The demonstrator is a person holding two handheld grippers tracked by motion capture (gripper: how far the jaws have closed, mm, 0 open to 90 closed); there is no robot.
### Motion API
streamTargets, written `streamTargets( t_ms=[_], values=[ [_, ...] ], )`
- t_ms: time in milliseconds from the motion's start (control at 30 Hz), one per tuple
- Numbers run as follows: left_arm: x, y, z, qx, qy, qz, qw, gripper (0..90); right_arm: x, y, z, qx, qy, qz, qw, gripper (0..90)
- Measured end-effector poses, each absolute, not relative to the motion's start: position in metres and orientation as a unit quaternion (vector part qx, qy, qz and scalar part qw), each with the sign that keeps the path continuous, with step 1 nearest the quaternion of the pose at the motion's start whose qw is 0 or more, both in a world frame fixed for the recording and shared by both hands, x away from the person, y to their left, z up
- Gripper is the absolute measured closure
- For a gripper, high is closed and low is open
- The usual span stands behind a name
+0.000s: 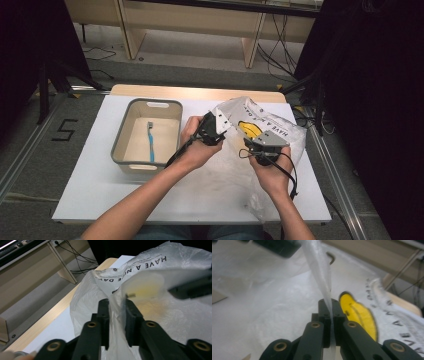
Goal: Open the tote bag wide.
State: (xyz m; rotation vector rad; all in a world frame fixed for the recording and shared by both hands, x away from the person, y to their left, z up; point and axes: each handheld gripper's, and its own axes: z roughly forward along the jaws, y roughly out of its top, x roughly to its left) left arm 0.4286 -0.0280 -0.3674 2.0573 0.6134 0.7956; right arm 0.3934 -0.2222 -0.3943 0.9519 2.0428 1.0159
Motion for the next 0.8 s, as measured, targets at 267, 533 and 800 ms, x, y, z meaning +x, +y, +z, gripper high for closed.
streamTargets(
  t_ms=[267,533,800],
  values=[
    [0.414,-0.013,-0.366,0.823,0.261,0.301,0.405,34.7,0.392,-0.223,-0.377,0.382,0.744,0.41,0.365,90.0],
    [0.394,0.011,-0.373,0.825,0.255,0.281,0.419,20.6,0.395,-0.225,-0.38,0.391,0.744,0.4,0.366,90.0],
    [0.383,0.037,-0.388,0.824,0.264,0.263,0.427,18.3,0.397,-0.228,-0.384,0.395,0.744,0.397,0.364,90.0]
  ],
)
